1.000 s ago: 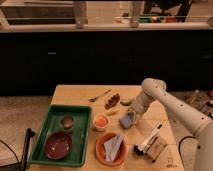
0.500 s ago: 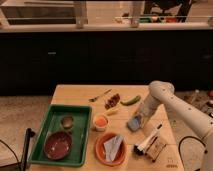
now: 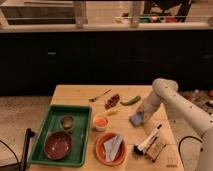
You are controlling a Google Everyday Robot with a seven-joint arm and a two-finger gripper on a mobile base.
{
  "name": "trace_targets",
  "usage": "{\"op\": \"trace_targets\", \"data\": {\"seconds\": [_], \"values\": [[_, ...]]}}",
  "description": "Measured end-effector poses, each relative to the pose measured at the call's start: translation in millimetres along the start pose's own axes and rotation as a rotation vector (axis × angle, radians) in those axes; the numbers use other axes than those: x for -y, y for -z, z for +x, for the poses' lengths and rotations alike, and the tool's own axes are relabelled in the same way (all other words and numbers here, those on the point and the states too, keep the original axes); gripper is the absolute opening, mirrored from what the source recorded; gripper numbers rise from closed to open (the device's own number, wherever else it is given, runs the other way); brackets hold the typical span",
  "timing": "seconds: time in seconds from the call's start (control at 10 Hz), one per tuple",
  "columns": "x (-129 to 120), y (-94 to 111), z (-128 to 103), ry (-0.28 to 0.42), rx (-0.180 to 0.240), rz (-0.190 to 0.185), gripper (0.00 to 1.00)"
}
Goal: Wipe table surface with sponge
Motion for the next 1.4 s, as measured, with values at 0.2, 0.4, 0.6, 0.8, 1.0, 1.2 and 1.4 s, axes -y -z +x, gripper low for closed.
{"op": "trace_targets", "data": {"seconds": [0.2,0.4,0.6,0.8,1.0,1.2,1.4], "values": [[19,-3,-13,0.019,-0.004,0.003,0.0],[28,-7,-31,0.056,0.005,0.0,0.0],[22,-6,-45,0.105,0.02,0.001,0.0],[5,-3,-57,0.146,0.028,-0.002,0.0],[-17,-2,-65,0.171,0.032,-0.01,0.0],[-41,-1,-56,0.166,0.03,-0.017,0.0],[-43,0,-41,0.138,0.017,-0.012,0.0]]}}
